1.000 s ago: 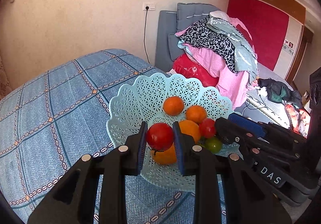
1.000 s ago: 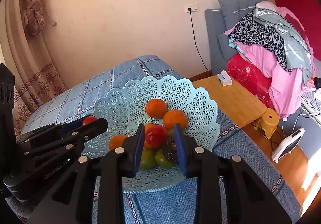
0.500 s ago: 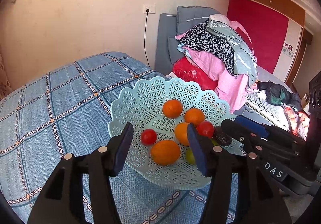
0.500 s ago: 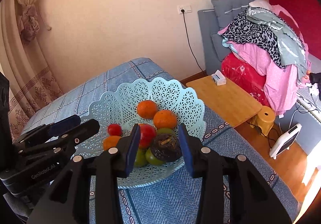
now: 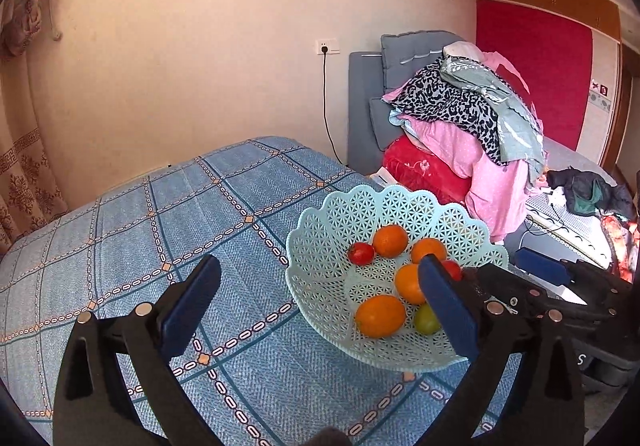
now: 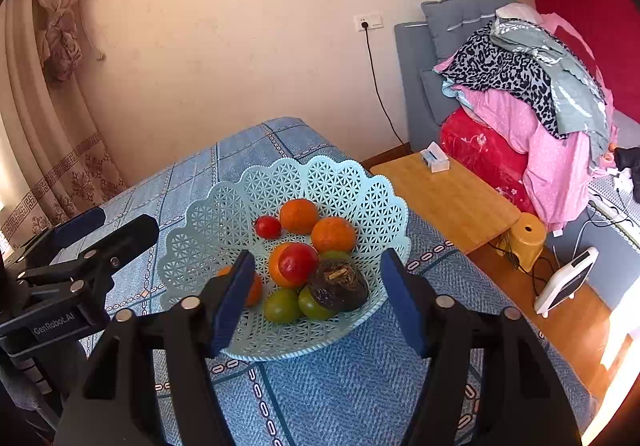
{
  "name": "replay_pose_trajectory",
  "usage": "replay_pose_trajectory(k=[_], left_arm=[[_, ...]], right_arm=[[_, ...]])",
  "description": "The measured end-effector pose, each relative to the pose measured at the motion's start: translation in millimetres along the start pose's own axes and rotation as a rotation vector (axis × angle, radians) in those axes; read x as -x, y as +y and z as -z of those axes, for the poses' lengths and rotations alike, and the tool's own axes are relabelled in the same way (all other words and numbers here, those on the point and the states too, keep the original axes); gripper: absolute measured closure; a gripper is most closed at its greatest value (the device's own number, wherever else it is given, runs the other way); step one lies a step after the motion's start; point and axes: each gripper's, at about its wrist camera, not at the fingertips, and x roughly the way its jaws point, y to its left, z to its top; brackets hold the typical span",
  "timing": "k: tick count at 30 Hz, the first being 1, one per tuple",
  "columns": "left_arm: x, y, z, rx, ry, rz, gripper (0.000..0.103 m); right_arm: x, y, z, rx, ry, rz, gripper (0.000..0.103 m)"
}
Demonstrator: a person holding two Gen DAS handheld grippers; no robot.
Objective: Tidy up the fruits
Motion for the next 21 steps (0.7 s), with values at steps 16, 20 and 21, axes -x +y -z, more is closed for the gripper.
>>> replay_pose_trajectory(k=[16,20,21], left_arm=[[28.5,0.6,5.9,-0.078,-0.024,-0.135,0.003],[35.0,1.1,8.9,-0.096,-0.035,-0.165,0.003],[37.5,1.1,9.7,-0.101,-0.04,-0.17,0.003]], right_arm=[[19.7,8.7,13.0,0.104,-0.001,0.081,0.005],[23.6,6.8,16.4,0.092,-0.032,0.087,0.005],[24.0,6.3,17.2,0.092,-0.046,0.087,0.005]])
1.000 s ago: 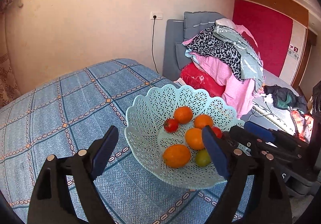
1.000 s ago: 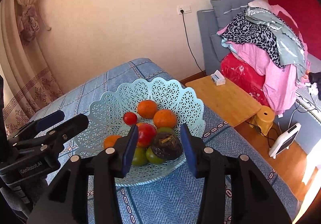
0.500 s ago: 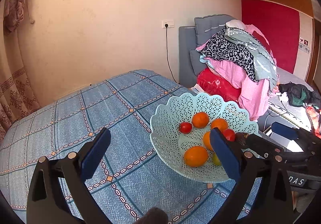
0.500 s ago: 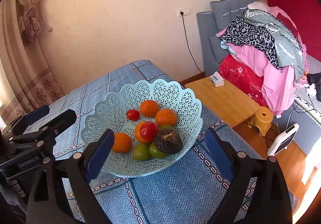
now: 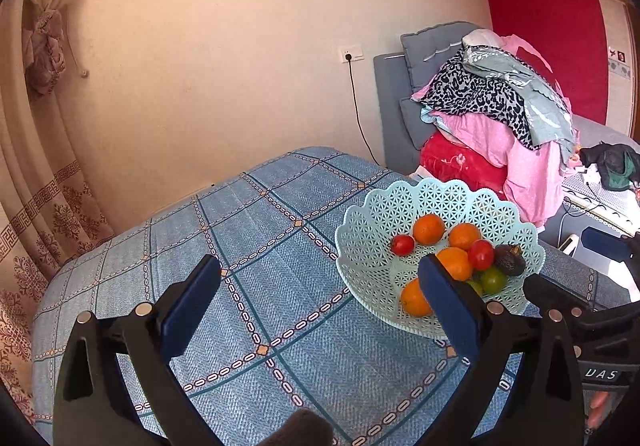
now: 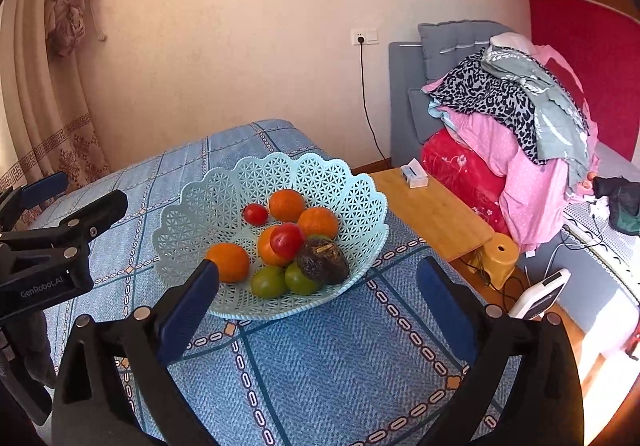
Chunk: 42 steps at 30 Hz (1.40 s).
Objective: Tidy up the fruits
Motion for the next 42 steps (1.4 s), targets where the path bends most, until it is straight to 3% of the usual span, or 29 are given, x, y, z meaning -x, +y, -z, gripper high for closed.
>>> replay_pose_trajectory(k=[4,13,42], left_arm=[[5.4,0.5,2.3,-0.017,-0.007,-0.002,0.003],[-1.5,2.4,10.1,-0.033,0.022,0.012,0.003],[-33.8,-2.0,25.6,-0.042,0.09,0.009,0.003]], right_arm=[[-6.5,3.4,3.0,0.057,0.041,0.035,0.005],[-9.7,10.1,10.8,0.072,0.085,0.008,0.005],[-17.3,8.6,9.9,0.046,0.088,0.033,0.005]])
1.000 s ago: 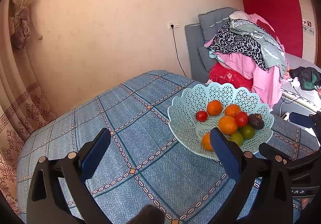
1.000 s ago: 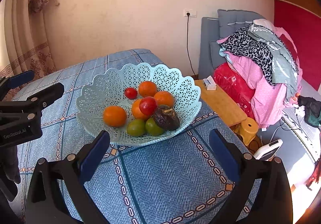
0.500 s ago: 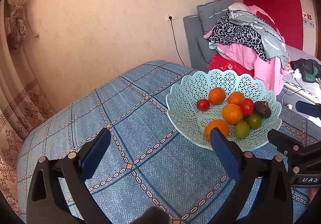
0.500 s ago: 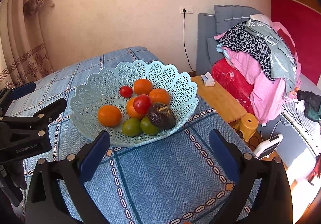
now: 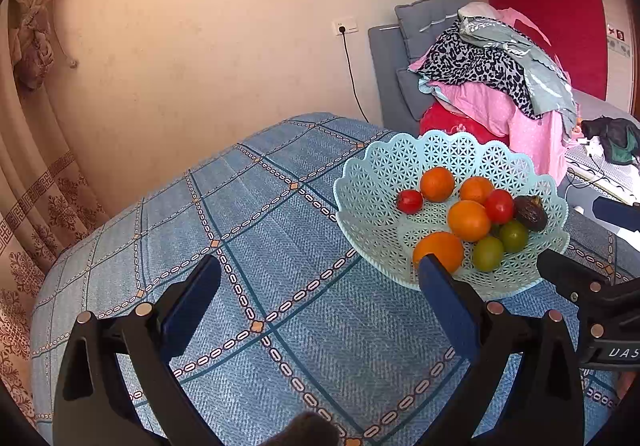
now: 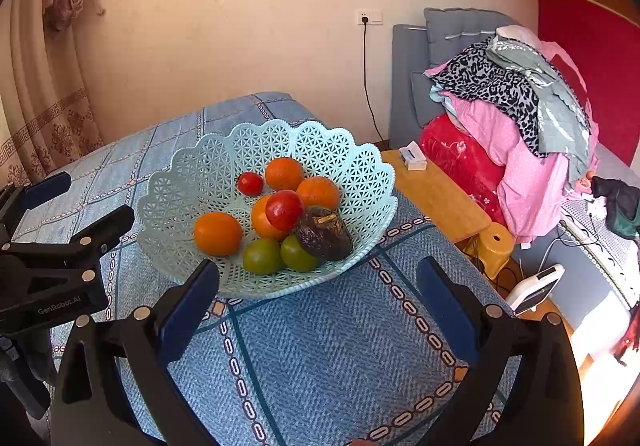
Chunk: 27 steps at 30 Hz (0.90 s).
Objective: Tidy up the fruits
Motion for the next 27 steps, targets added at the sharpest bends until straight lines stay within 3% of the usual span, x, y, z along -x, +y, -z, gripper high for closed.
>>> replay_pose_trajectory(k=[7,27], left_arm=[[0.6,0.1,-0.5,-0.004,-0.003,-0.001,0.003],[3.0,1.4,-0.4,0.003,-0.005,-0.005,0.003]], right_arm=[[4.5,9.6,0.5,0.045,-0.028,0.068,0.005],[-1.2,1.3,-1.4,-0.013,0.005,0.046,0.005]])
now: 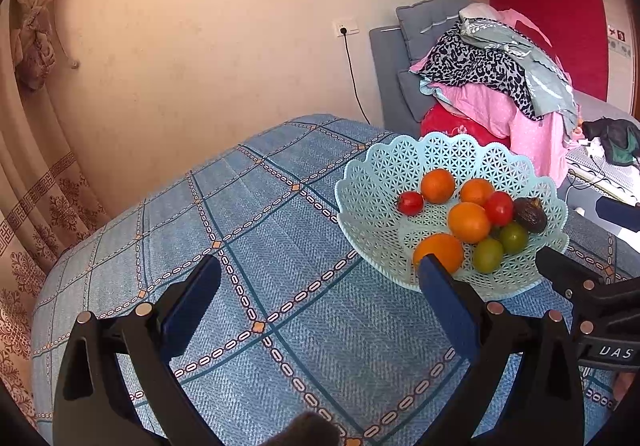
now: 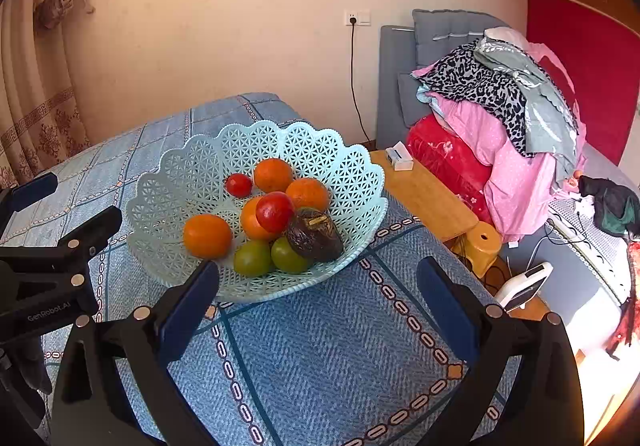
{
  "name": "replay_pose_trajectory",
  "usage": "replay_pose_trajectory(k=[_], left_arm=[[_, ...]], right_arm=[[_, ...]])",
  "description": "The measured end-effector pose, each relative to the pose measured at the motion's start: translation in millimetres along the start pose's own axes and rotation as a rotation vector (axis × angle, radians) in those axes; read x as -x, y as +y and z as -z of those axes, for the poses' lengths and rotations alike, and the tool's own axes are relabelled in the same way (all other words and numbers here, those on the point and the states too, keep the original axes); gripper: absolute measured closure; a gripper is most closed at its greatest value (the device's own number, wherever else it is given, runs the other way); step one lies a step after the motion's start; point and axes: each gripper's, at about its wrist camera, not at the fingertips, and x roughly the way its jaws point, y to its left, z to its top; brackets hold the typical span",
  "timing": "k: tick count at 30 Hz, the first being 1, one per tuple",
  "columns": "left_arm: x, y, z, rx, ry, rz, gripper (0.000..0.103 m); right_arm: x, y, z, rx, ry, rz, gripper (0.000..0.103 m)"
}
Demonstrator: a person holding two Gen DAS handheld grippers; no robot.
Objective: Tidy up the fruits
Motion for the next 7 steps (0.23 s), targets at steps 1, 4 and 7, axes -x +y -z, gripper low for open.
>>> replay_pose_trajectory(k=[1,4,7], left_arm=[[-0.4,0.3,-0.3,0.0,0.0,0.0,0.003],[-0.1,0.6,-0.1,0.004,0.002,-0.002,0.003],[-0.3,1.5,0.2,0.005,0.003,-0.005,0.003]], right_arm=[[-0.1,-0.6,-0.3,-0.003,0.003,0.002,0.005],[0.7,0.0,-0.3,-0.006,0.009,0.011,0.005],[2.4,2.1,-0.1,0.0,0.01,0.017,0.005]])
